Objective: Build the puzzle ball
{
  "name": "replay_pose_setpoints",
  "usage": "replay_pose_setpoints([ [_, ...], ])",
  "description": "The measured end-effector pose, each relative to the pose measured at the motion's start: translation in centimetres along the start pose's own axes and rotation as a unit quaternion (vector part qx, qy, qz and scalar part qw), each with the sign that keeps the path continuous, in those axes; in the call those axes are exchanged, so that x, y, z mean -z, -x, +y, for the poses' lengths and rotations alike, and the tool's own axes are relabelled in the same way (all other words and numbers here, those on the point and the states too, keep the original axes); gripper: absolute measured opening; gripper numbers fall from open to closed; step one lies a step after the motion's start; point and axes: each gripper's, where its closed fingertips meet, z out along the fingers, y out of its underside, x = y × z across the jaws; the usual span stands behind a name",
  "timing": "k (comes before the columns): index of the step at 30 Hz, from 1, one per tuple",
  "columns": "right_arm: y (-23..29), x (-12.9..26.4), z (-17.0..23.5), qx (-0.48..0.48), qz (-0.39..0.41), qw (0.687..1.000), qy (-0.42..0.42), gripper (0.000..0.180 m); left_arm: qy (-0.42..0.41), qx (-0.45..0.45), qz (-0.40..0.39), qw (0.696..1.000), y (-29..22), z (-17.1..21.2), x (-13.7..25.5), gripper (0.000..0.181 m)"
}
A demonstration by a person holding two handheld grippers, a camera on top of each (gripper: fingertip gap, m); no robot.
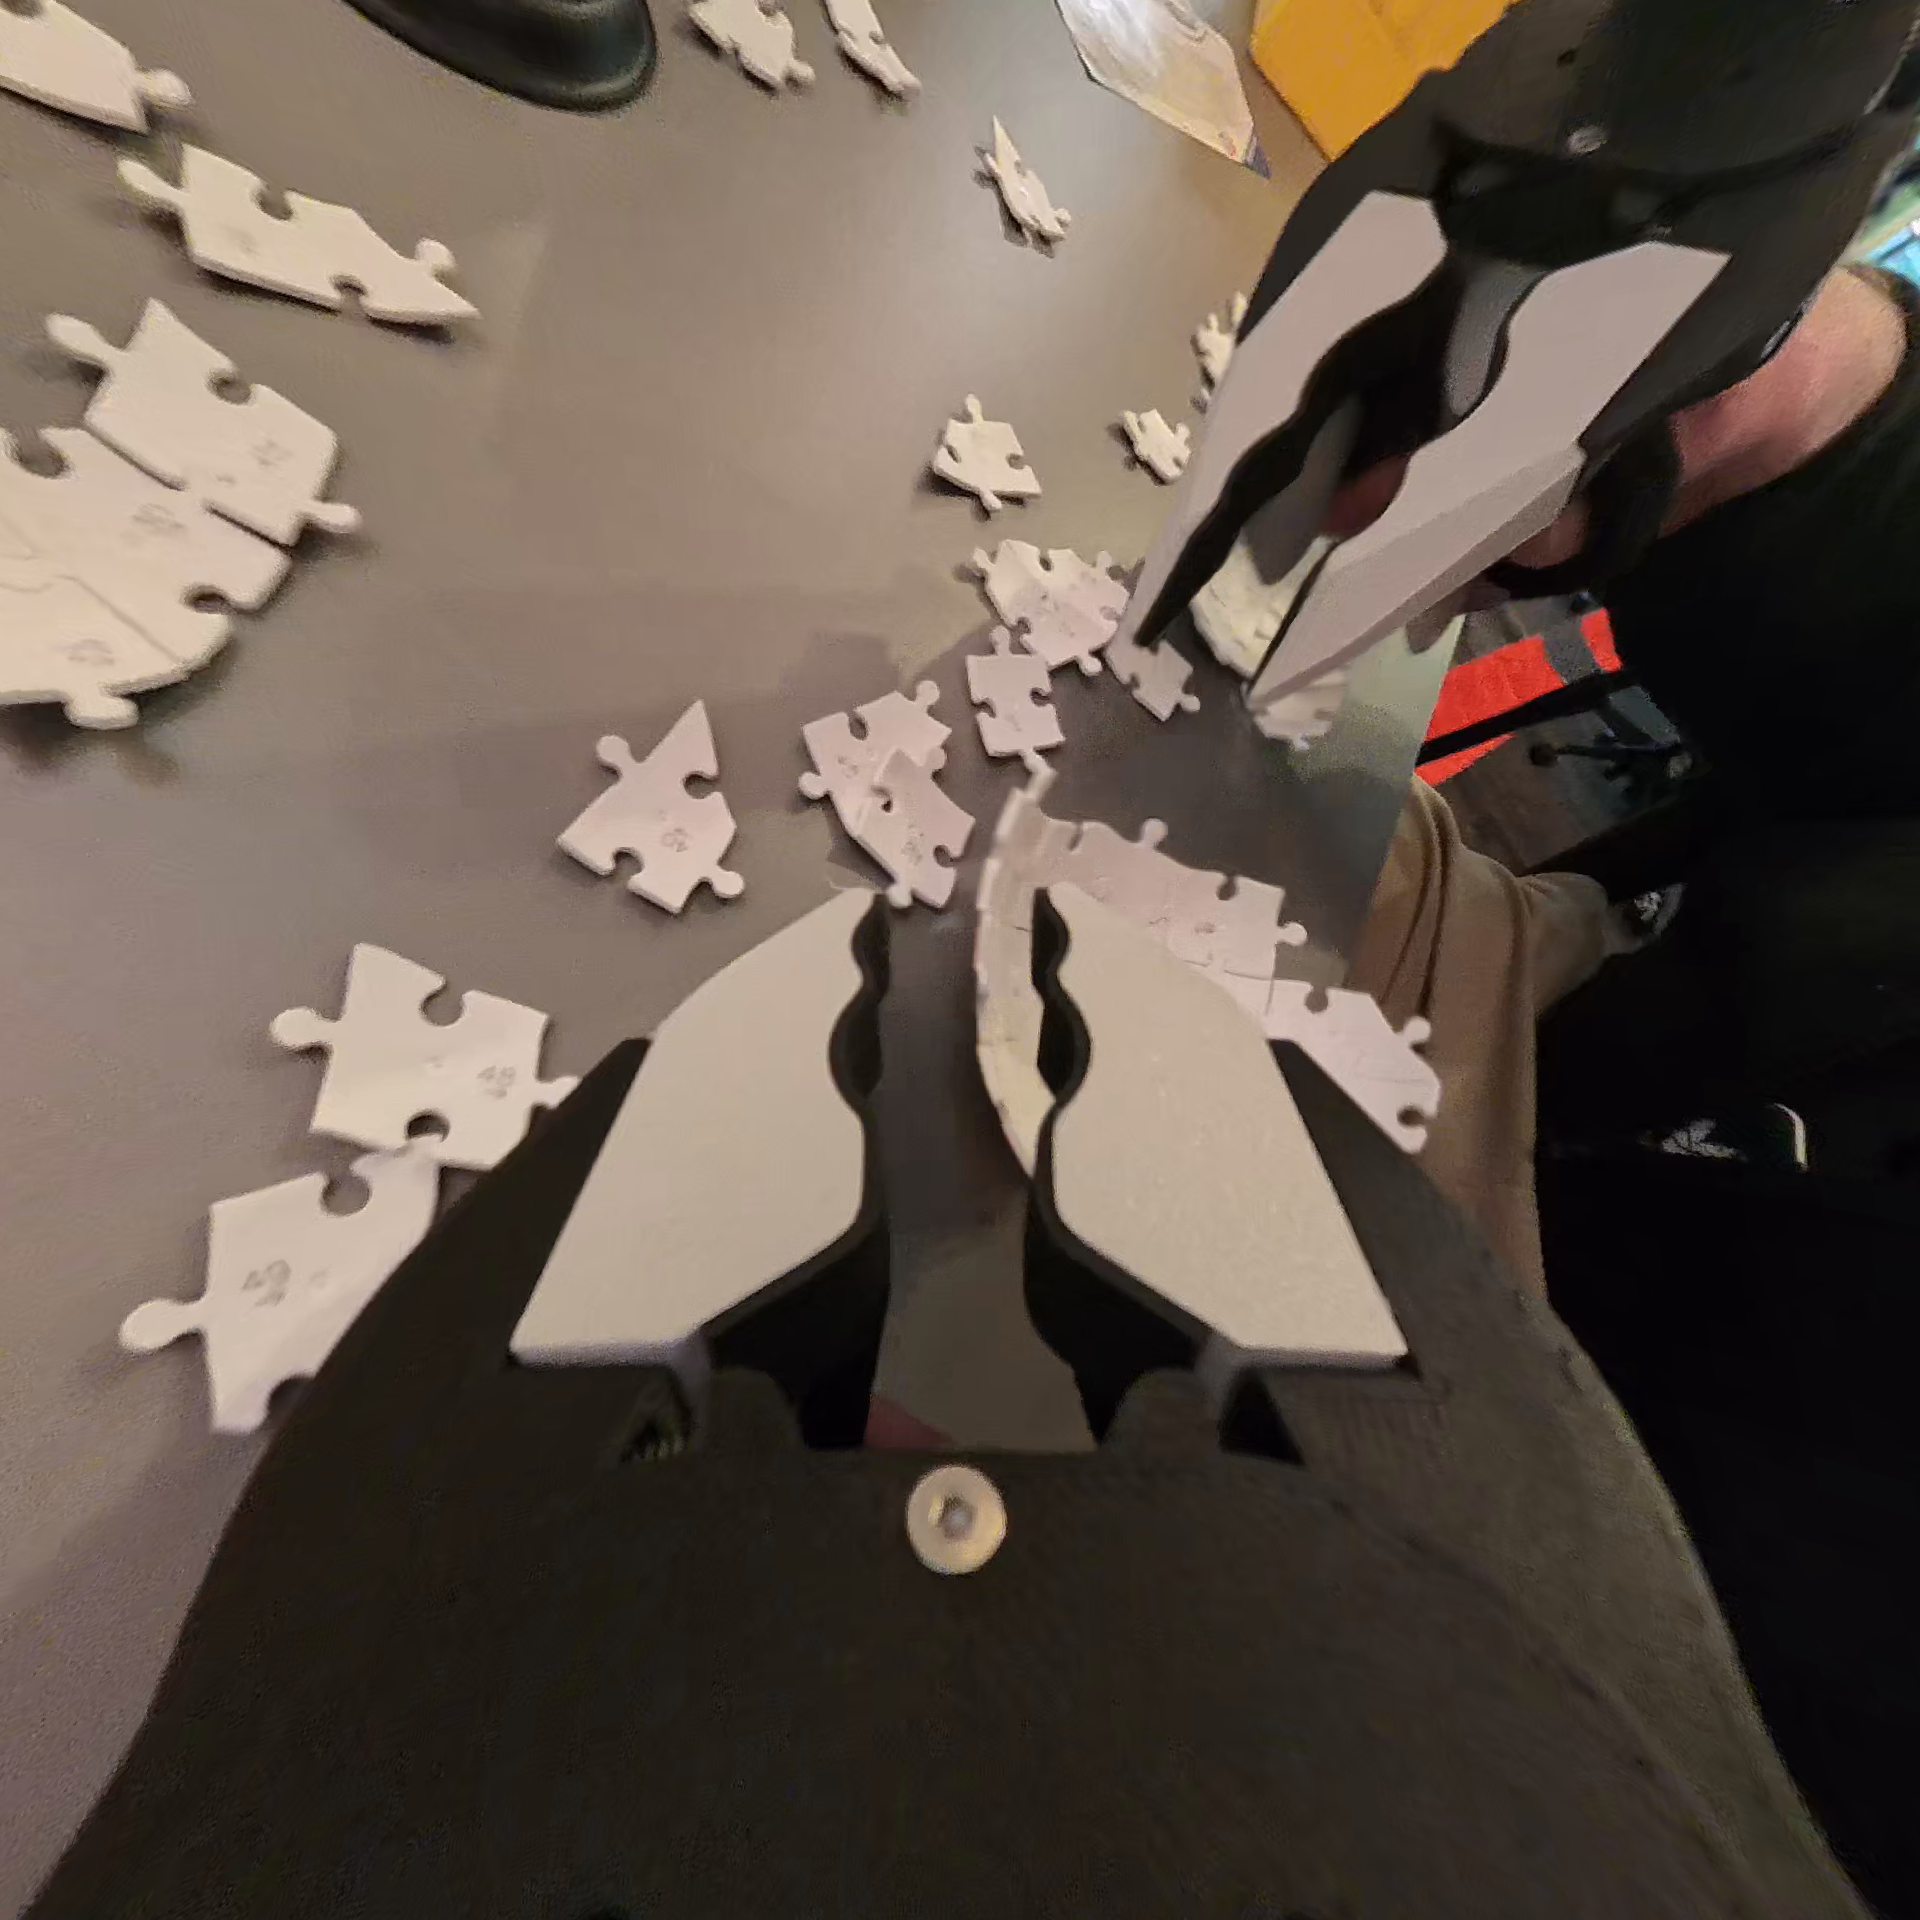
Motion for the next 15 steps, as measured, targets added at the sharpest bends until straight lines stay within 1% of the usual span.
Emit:
replay_pose_setpoints([
  [4,-0.4,2.8,-1.8,0.009,0.017,0.999,-0.051,0.024,-0.041,0.004,-0.031,0.999,0.5,-1.3,1.7,0.036],
  [8,0.5,5.0,-3.4,0.033,0.009,0.994,-0.099,0.023,-0.084,-0.008,-0.072,0.994,0.2,-2.2,3.6,0.039],
  [12,3.6,6.1,-3.8,0.068,-0.029,0.989,-0.127,0.018,-0.093,-0.031,-0.117,0.988,-1.5,-1.1,4.8,0.042],
  [15,6.7,6.3,-3.3,0.103,-0.066,0.982,-0.141,0.017,-0.124,-0.032,-0.139,0.982,-3.4,0.5,6.0,0.041],
])
